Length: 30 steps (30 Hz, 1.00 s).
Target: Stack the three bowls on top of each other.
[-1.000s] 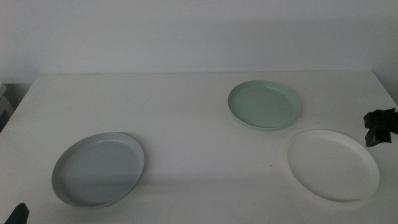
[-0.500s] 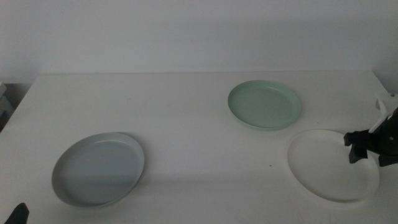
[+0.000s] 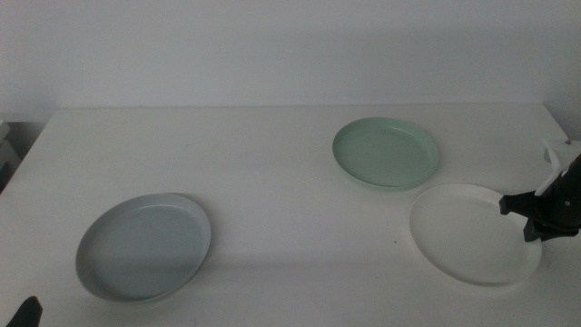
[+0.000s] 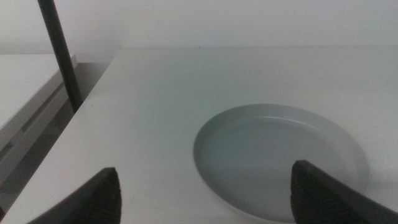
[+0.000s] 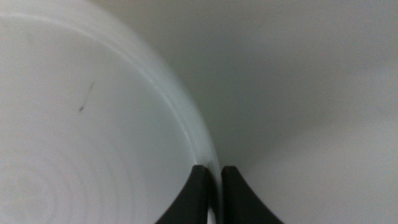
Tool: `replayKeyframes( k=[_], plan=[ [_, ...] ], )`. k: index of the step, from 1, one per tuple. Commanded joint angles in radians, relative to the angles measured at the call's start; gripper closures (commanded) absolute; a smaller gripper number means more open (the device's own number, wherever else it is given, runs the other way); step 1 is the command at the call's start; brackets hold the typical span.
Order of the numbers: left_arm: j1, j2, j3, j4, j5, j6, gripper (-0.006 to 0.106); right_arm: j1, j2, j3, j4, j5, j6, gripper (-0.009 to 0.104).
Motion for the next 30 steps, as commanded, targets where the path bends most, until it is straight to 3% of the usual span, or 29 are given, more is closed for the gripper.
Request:
replayKeyframes(
  k=[1,8,15,23,30],
  plan=[
    [0.000,-0.010,-0.004,-0.004,-0.079,-0.011,-0.004,0.004,-0.079,-0.016,-0.009,0.000,-0.001,0.096],
    [0.000,-0.010,-0.004,-0.004,-0.079,-0.011,-0.004,0.088,-0.245,-0.019,0.021,0.038,0.025,0.096],
    [0.000,-0.010,-0.004,-0.004,-0.079,-0.011,-0.004,0.243,-0.275,-0.052,0.121,0.033,0.055,0.096],
    [0.000,-0.010,-0.004,-0.004,-0.079,-0.011,-0.004,0.415,-0.152,-0.154,0.198,0.003,0.056,0.096],
    [0.000,-0.010,-0.004,-0.004,-0.079,-0.011,-0.004,0.484,-0.007,-0.227,0.230,-0.007,0.056,0.096]
  ],
)
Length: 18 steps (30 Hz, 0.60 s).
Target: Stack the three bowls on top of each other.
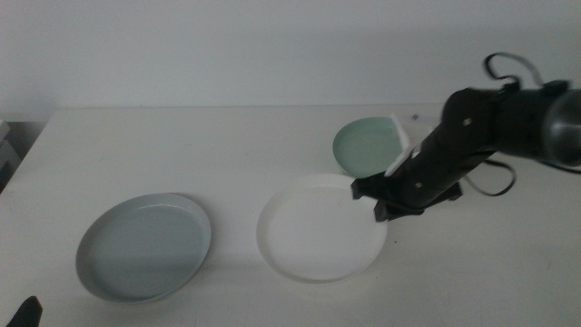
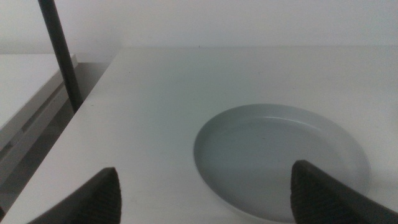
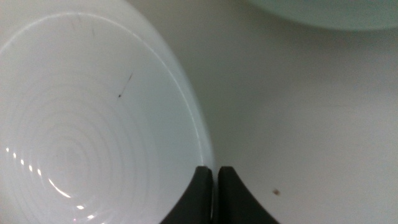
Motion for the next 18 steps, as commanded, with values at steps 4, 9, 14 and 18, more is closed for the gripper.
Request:
replayKeyframes(
  k=[4,9,14,18],
  plan=[
    [0.000,-0.010,-0.004,-0.004,-0.079,-0.011,-0.004,0.006,0.029,-0.046,0.015,-0.056,0.000,0.096],
    [0.000,-0.010,-0.004,-0.004,-0.079,-0.011,-0.004,0.006,0.046,-0.046,-0.005,-0.054,0.000,0.094],
    [0.000,-0.010,-0.004,-0.004,-0.079,-0.011,-0.004,0.006,0.044,-0.048,-0.006,-0.054,0.000,0.077],
    [0.000,-0.010,-0.004,-0.004,-0.079,-0.011,-0.004,0.004,0.043,-0.088,-0.008,0.008,0.000,0.055]
  ],
)
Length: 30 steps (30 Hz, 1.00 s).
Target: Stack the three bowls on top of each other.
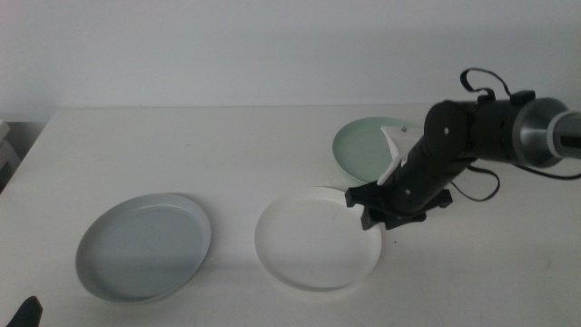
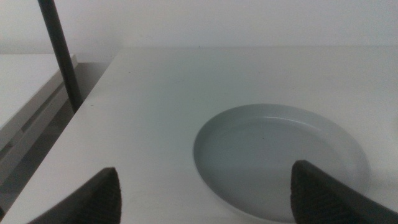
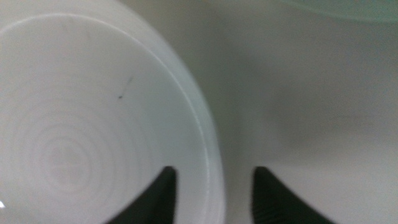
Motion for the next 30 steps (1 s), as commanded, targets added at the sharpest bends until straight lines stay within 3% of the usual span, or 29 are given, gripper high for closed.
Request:
replayKeyframes(
  k=[1,5,10,13,20,30],
  plan=[
    [0.000,-0.010,-0.004,-0.004,-0.079,-0.011,-0.004,-0.002,-0.053,-0.069,-0.019,0.042,-0.003,0.049],
    [0.000,-0.010,-0.004,-0.004,-0.079,-0.011,-0.004,-0.038,-0.054,-0.208,-0.113,0.132,0.019,0.035],
    [0.000,-0.010,-0.004,-0.004,-0.079,-0.011,-0.004,-0.114,-0.038,-0.388,-0.259,0.146,0.099,0.037],
    [0.000,-0.010,-0.004,-0.004,-0.079,-0.011,-0.004,-0.164,-0.001,-0.477,-0.312,0.156,0.111,0.040],
    [0.000,-0.010,-0.004,-0.004,-0.079,-0.011,-0.004,-0.253,0.154,-0.645,-0.308,0.179,0.072,0.041],
    [0.000,-0.010,-0.004,-0.004,-0.079,-0.011,-0.004,-0.280,0.337,-0.754,-0.297,0.185,0.039,0.044]
  ],
)
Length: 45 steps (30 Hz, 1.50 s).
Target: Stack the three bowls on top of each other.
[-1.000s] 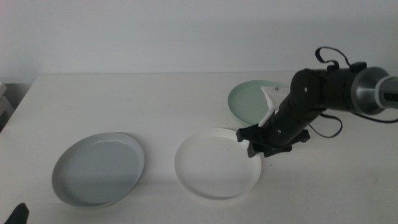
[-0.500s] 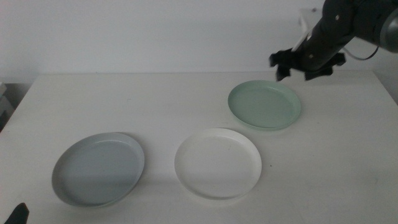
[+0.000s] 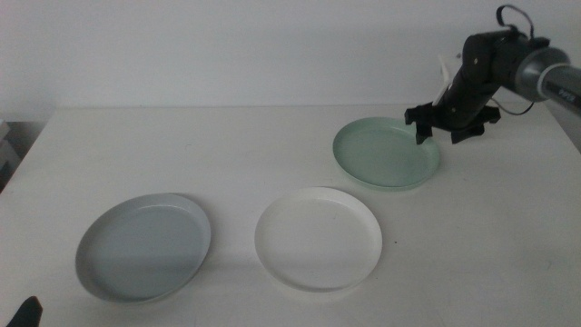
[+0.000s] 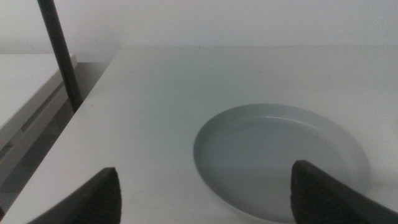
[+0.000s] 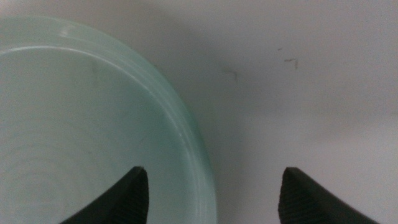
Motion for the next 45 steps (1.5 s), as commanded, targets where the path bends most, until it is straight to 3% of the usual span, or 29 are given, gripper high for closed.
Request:
replayKeyframes(
  k=[1,5,11,19,32,45],
  plan=[
    [0.000,-0.010,-0.004,-0.004,-0.079,-0.011,-0.004,-0.009,-0.042,-0.044,-0.009,-0.029,-0.010,0.045],
    [0.000,-0.010,-0.004,-0.004,-0.079,-0.011,-0.004,-0.009,-0.011,-0.044,-0.010,-0.034,-0.010,0.057],
    [0.000,-0.010,-0.004,-0.004,-0.079,-0.011,-0.004,-0.009,-0.019,-0.044,-0.015,-0.051,-0.009,0.096],
    [0.000,-0.010,-0.004,-0.004,-0.079,-0.011,-0.004,0.013,-0.184,-0.018,-0.004,-0.028,-0.009,0.096],
    [0.000,-0.010,-0.004,-0.004,-0.079,-0.011,-0.004,0.234,-0.643,0.556,0.050,-0.269,0.011,0.096],
    [0.000,-0.010,-0.004,-0.004,-0.079,-0.011,-0.004,0.313,-0.642,0.833,0.155,-0.477,0.009,0.096]
  ],
)
